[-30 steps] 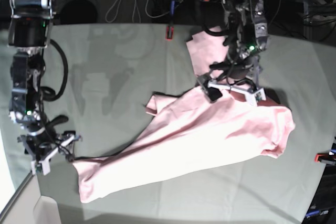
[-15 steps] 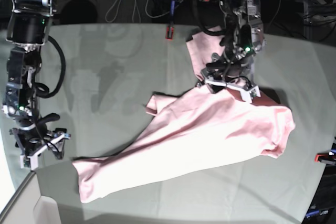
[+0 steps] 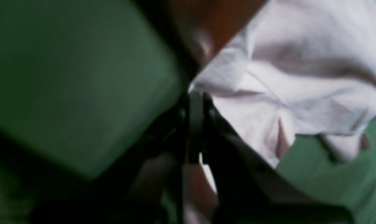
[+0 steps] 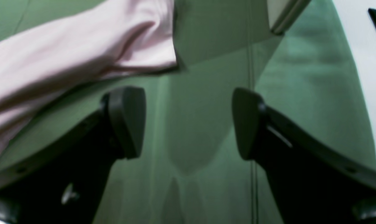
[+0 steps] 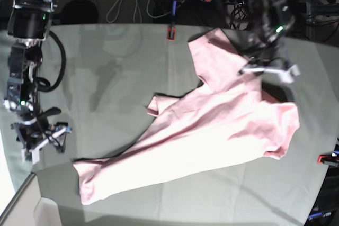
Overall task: Layout the t-shirt on the table in an organized manner, then fold the t-shirt properly
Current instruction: 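Grasp the shirt edge with the left gripper near the collar, then lift the shirt with both grippers, stretching it between them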
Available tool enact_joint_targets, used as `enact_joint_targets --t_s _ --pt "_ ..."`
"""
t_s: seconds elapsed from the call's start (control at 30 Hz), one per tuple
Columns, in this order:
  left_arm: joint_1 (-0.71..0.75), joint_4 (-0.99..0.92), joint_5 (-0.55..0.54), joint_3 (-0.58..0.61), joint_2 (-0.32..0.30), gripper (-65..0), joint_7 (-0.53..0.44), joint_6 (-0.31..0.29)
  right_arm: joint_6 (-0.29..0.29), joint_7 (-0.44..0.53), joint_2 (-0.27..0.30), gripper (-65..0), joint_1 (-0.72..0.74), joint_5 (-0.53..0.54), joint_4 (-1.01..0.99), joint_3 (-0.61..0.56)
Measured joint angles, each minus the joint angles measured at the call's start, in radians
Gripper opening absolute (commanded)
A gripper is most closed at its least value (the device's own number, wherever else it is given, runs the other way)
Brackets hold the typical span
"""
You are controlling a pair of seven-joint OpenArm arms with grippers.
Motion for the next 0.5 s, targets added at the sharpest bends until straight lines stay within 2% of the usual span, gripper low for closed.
enact_joint_targets --t_s 0.17,0.23,0.3,0.33,0.4,0.47,0.5 --pt "0.123 0.214 -0.201 -0.124 -0.094 -64.9 -0.017 -0.013 0.0 -0.002 -0.037 -21.3 -0.031 0.0 0.013 -0.001" --pt "0.157 0.219 -0.304 -0.224 -0.134 -64.9 0.009 -0.021 0.003 0.0 -0.053 -21.3 -0.062 -0.002 0.044 -0.003" --pt "0.175 0.21 -0.36 -0.337 -0.169 -64.9 -0.009 -0.016 0.006 -0.003 -0.077 -21.3 -0.107 -0.008 0.093 -0.005" --pt "0.181 0.19 -0.397 -0.381 -0.193 -64.9 -0.009 -0.023 0.023 -0.003 -0.092 -21.3 -0.128 -0.005 0.117 -0.005" --pt "0.183 0.12 -0.424 -0.449 -0.231 -64.9 -0.029 -0.017 0.094 -0.008 -0.124 -21.3 -0.163 -0.013 0.166 -0.02" --pt "0.182 0.053 -0.447 -0.47 -0.252 -64.9 -0.011 -0.01 0.167 0.002 -0.153 -21.3 -0.198 -0.006 0.222 -0.052" --pt "0.181 0.029 -0.456 -0.475 -0.258 -64.9 -0.005 -0.012 0.18 0.006 -0.165 -21.1 -0.214 -0.003 0.237 -0.074"
